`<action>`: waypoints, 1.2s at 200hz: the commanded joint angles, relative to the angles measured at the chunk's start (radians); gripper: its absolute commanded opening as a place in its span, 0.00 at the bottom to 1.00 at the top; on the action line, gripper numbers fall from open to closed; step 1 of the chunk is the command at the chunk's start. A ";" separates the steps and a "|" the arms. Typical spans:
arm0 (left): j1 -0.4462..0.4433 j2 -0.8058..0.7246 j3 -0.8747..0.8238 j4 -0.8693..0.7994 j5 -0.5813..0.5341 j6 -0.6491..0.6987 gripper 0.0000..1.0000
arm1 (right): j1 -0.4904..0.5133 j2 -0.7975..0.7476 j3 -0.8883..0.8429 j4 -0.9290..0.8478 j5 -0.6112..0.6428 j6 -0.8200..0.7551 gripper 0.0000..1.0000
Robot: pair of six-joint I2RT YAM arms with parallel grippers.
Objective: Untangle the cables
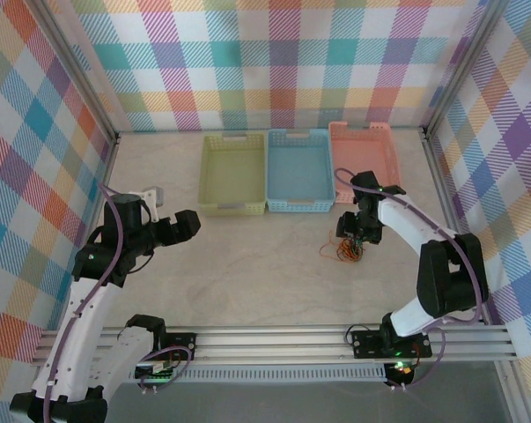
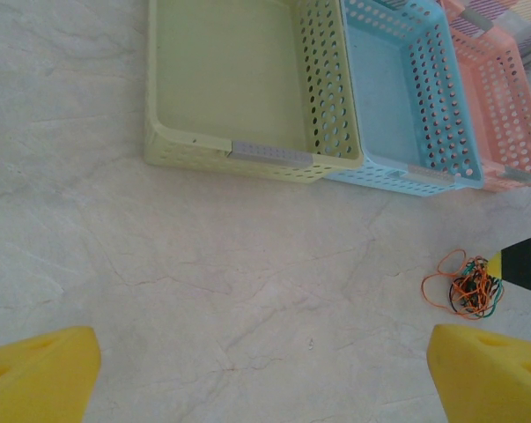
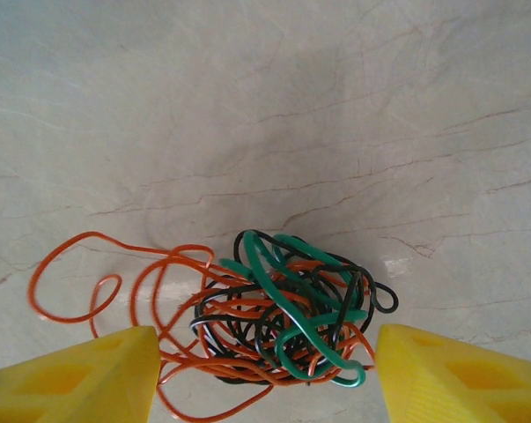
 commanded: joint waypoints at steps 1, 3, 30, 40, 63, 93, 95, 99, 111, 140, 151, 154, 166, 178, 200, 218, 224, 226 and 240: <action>0.002 -0.006 -0.013 -0.015 0.005 0.016 0.95 | 0.003 0.029 -0.015 -0.007 -0.023 -0.009 0.67; 0.002 -0.006 -0.013 -0.015 0.005 0.016 0.95 | 0.003 0.030 -0.016 -0.006 -0.023 -0.009 0.67; 0.000 -0.004 -0.013 -0.017 0.005 0.015 0.95 | 0.003 0.029 -0.023 0.006 -0.022 -0.015 0.65; 0.001 -0.004 -0.013 -0.016 0.005 0.016 0.95 | 0.003 0.037 -0.018 0.004 -0.026 -0.019 0.64; 0.001 -0.003 -0.013 -0.017 0.003 0.016 0.95 | 0.003 0.058 -0.009 0.005 -0.045 -0.025 0.60; 0.001 0.000 -0.012 -0.018 0.001 0.015 0.95 | 0.003 0.069 -0.009 0.019 -0.081 -0.036 0.46; 0.001 0.000 -0.012 -0.017 0.001 0.015 0.95 | 0.003 0.069 -0.010 0.020 -0.081 -0.037 0.45; 0.001 0.000 -0.012 -0.017 0.002 0.016 0.95 | 0.004 0.069 -0.011 0.021 -0.083 -0.038 0.42; 0.001 0.002 -0.013 -0.017 0.000 0.016 0.95 | 0.005 0.066 -0.015 0.031 -0.094 -0.040 0.33; 0.001 0.008 -0.014 -0.016 0.003 0.016 0.95 | 0.013 0.051 -0.022 0.049 -0.141 -0.047 0.14; -0.001 0.011 -0.015 -0.014 0.008 0.015 0.95 | 0.019 0.046 -0.025 0.055 -0.158 -0.047 0.11; 0.001 0.010 -0.014 -0.014 0.010 0.014 0.95 | 0.023 0.045 -0.025 0.057 -0.162 -0.047 0.10; -0.003 0.015 -0.015 -0.009 0.017 0.012 0.95 | 0.040 0.040 -0.028 0.066 -0.181 -0.040 0.09; -0.005 0.021 -0.015 -0.009 0.024 0.012 0.95 | 0.064 0.037 -0.029 0.073 -0.196 -0.037 0.08; -0.009 0.029 -0.010 -0.005 0.036 0.006 0.95 | 0.107 0.031 -0.034 0.100 -0.212 -0.014 0.06; -0.013 0.035 -0.009 -0.001 0.058 -0.004 0.95 | 0.154 0.034 -0.030 0.124 -0.240 0.005 0.05; -0.015 0.038 -0.009 0.000 0.065 -0.007 0.95 | 0.173 0.036 -0.026 0.132 -0.245 0.012 0.04; -0.016 0.040 -0.007 0.000 0.068 -0.010 0.95 | 0.180 0.038 -0.025 0.135 -0.247 0.015 0.04; -0.021 0.046 -0.001 0.000 0.085 -0.021 0.95 | 0.224 0.046 -0.008 0.140 -0.249 0.027 0.04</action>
